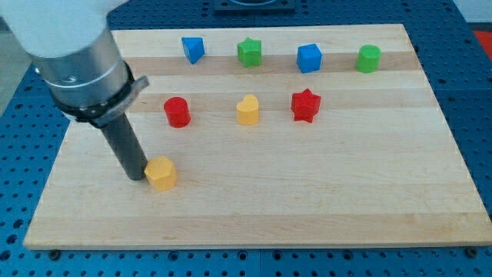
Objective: Move the yellow hexagon towards center right
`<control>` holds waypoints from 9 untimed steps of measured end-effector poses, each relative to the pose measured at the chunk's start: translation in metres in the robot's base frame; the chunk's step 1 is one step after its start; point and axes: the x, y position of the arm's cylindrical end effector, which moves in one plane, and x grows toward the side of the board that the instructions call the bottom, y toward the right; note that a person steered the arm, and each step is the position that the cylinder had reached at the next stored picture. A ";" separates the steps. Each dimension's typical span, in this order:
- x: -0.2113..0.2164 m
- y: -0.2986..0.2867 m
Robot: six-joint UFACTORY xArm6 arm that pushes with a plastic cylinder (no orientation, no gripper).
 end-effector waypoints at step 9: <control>-0.024 0.133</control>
